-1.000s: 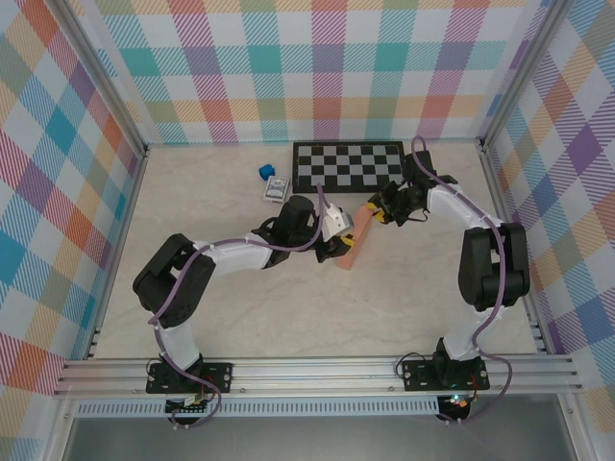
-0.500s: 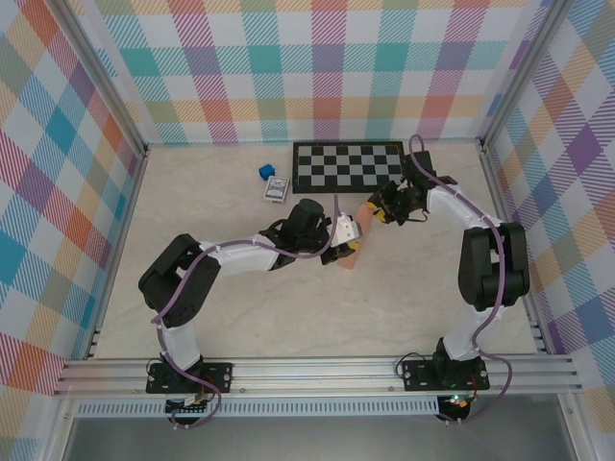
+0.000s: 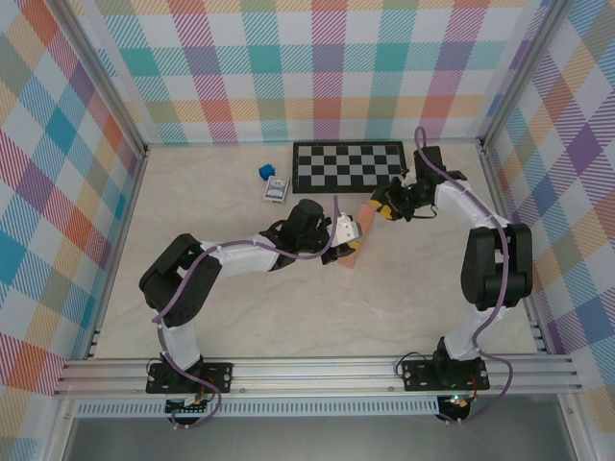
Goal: Fold the paper box
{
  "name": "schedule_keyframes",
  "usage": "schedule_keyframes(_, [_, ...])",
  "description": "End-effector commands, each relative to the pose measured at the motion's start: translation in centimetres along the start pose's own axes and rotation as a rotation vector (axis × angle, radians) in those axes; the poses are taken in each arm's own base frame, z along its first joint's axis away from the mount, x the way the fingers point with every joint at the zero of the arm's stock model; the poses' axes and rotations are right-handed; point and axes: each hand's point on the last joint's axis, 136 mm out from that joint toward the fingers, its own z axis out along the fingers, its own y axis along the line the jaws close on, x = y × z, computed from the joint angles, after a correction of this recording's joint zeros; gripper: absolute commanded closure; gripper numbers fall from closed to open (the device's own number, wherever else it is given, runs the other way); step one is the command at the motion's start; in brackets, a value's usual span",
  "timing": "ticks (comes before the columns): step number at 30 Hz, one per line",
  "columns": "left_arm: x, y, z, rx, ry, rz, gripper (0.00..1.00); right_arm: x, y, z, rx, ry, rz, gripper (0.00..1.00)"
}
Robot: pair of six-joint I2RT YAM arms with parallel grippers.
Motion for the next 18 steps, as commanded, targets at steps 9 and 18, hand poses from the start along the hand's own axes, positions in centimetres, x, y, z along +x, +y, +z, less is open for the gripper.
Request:
schedule_keyframes(9, [8.1,-2.6,0.7,0.071,0.248,-0.070,0.79,-0.3,-5.3,3.4,0.051,0.060,0.045,0.68])
schedule_keyframes(18, [7.7,-2.3,0.6,0.064,0.238,-0.069,0.80,0.0,-4.2,1.4,0.059,0.034,0.000,0.68])
